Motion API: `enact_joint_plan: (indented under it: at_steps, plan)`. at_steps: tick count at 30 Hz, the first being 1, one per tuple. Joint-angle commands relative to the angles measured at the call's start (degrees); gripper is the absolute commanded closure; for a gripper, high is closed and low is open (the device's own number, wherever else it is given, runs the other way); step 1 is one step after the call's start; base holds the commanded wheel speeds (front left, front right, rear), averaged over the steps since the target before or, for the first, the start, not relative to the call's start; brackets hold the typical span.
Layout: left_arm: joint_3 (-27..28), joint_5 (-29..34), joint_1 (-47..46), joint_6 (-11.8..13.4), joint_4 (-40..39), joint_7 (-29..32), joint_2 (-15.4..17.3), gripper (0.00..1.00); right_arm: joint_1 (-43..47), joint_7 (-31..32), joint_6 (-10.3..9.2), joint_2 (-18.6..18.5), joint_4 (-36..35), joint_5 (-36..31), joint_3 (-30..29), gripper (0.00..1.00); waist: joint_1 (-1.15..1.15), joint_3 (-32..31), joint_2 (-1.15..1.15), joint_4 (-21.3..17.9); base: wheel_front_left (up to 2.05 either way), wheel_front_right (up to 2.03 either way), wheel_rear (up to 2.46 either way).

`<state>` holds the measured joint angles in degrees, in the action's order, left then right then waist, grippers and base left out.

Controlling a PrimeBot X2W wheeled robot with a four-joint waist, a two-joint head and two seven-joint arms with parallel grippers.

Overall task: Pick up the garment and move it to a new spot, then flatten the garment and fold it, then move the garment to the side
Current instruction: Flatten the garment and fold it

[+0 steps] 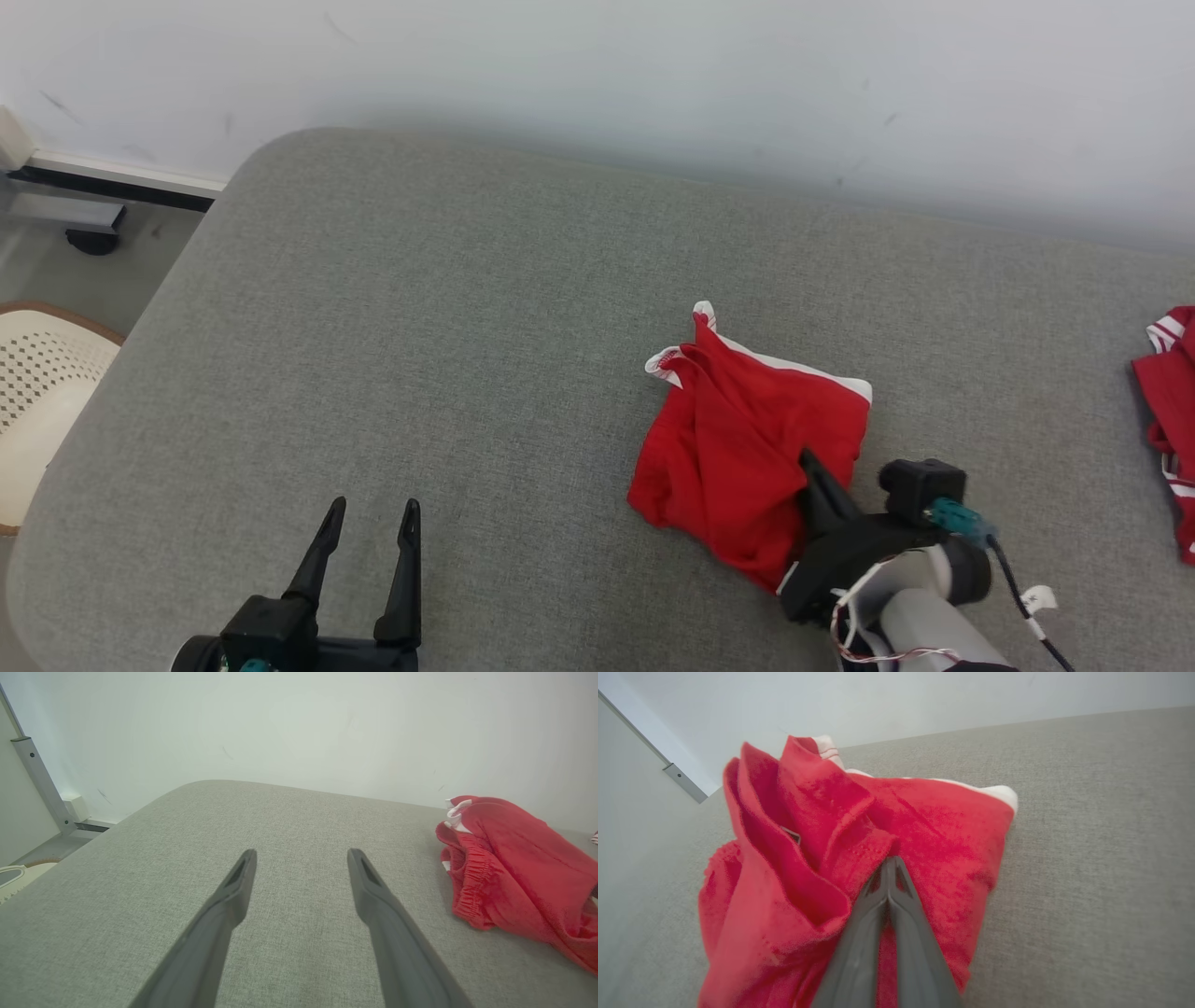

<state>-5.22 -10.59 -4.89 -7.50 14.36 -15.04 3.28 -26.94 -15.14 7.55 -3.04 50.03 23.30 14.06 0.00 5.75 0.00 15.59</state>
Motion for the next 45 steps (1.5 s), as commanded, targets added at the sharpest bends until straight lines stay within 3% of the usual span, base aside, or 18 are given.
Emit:
enact_joint_plan:
  at_steps: [1, 16, 20, 24, 25, 26, 27, 28, 38, 45]
  plan:
    - [0.03, 0.16, -0.45, 0.06, 0.21, -0.07, 0.18, 0.00, 0.62, -0.07, -0.13, 0.19, -0.88, 1.66, 1.69, 1.00, 0.00, -0.02, 0.00, 0.17, 0.00, 0.00, 0.00]
    - [-0.06, 0.09, -0.08, 0.06, 0.65, -0.06, 0.02, 0.00, 4.08, -0.06, -0.13, 0.13, -8.84, 13.18, 22.54, 1.00, 0.00, -1.33, 0.00, 0.96, 0.00, 0.00, 0.00]
    - [0.38, 0.18, 0.49, 0.06, 0.42, -0.06, 0.13, 0.00, 3.33, -0.06, -0.13, 0.12, -10.25, 13.91, 21.97, 1.00, 0.00, -1.72, 0.00, 0.81, 0.00, 0.00, 0.00]
    - [1.24, 0.39, 1.62, 0.06, 0.21, -0.07, 0.25, 0.00, 3.75, -0.07, -0.13, 0.12, -13.20, 11.95, 17.05, 1.00, 0.00, -2.58, 0.00, -0.03, 0.00, 0.00, 0.00]
    - [1.57, 0.49, 1.79, 0.06, 0.13, -0.06, 0.24, 0.00, 4.17, -0.06, -0.13, 0.11, -14.22, 11.23, 15.05, 0.96, 0.00, -2.86, 0.00, -0.36, 0.00, 0.00, 0.00]
    - [1.80, 0.58, 1.88, 0.06, -0.01, -0.06, 0.22, 0.00, 4.76, -0.07, -0.13, 0.12, -15.34, 10.14, 13.05, 0.40, 0.00, -3.09, 0.00, -0.66, 0.00, 0.00, 0.00]
    - [2.18, 0.60, 2.13, 0.06, -0.20, -0.06, 0.20, 0.00, 5.32, -0.06, -0.13, 0.13, -16.60, 8.95, 11.22, 0.05, 0.00, -3.42, 0.00, -1.07, 0.00, 0.00, 0.00]
    - [2.31, 0.71, 2.48, 0.06, -0.33, -0.06, 0.19, 0.00, 5.90, -0.07, -0.13, 0.13, -17.73, 7.71, 9.11, 0.00, 0.00, -3.64, 0.00, -1.38, 0.00, 0.00, 0.00]
    - [4.88, 1.41, 4.89, 0.07, -1.63, -0.07, 0.08, 0.00, 14.69, -0.07, -0.13, 0.15, -29.49, -3.65, -9.12, 0.00, 0.00, -5.64, 0.00, -5.62, 0.00, 0.00, 0.00]
    - [6.36, 1.98, 5.82, 0.07, -2.21, -0.06, -0.02, 0.00, 20.20, -0.07, -0.13, 0.14, -35.03, -6.96, -13.79, 0.00, 0.00, -5.78, 0.00, -8.52, 0.00, 0.00, 0.00]
